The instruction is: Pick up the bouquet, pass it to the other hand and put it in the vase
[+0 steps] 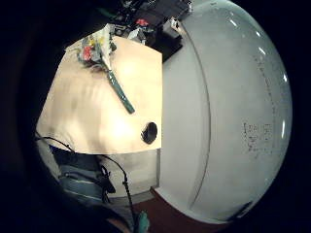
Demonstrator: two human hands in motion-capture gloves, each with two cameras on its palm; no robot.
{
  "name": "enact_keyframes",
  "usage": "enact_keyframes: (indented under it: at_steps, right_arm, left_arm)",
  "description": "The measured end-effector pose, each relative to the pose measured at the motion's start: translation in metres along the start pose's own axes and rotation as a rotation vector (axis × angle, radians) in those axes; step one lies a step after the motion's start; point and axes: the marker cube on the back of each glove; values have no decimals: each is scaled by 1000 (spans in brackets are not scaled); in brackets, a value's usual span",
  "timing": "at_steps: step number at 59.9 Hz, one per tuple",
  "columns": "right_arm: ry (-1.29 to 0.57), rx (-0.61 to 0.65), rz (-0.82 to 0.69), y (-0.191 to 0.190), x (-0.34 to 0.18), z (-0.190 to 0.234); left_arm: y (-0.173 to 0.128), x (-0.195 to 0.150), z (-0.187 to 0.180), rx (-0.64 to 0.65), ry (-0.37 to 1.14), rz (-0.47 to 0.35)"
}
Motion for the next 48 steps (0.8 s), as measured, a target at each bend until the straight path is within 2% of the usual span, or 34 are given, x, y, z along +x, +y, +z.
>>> enact_keyframes:
  at_steps: [5, 9, 17, 22, 26, 30, 34, 41, 48]
  right_arm:
    - [-2, 26, -13, -10, 3, 2]
    - [-9, 21, -7, 2, 3, -6]
    - [-38, 37, -28, -1, 9, -11]
    - [-40, 29, -19, 19, 7, -25]
    - [-43, 40, -42, 8, 11, -24]
    - [-55, 32, -39, 13, 8, -30]
    - [-64, 44, -44, -5, 11, -25]
    - [-33, 10, -16, 4, 11, -31]
    - [-32, 28, -15, -9, 14, -28]
  left_arm:
    - [1, -3, -1, 5, -1, 3]
    - [6, -5, -4, 1, 2, 1]
    - [10, -1, -7, -1, 3, -1]
    - [5, 4, -6, 11, -1, 7]
    - [5, 7, -8, 11, -1, 14]
    - [10, 12, -11, 4, 10, 27]
    - [6, 16, -10, 17, 20, 34]
    - [10, 22, -10, 10, 37, 43]
    - [-1, 29, 0, -2, 43, 43]
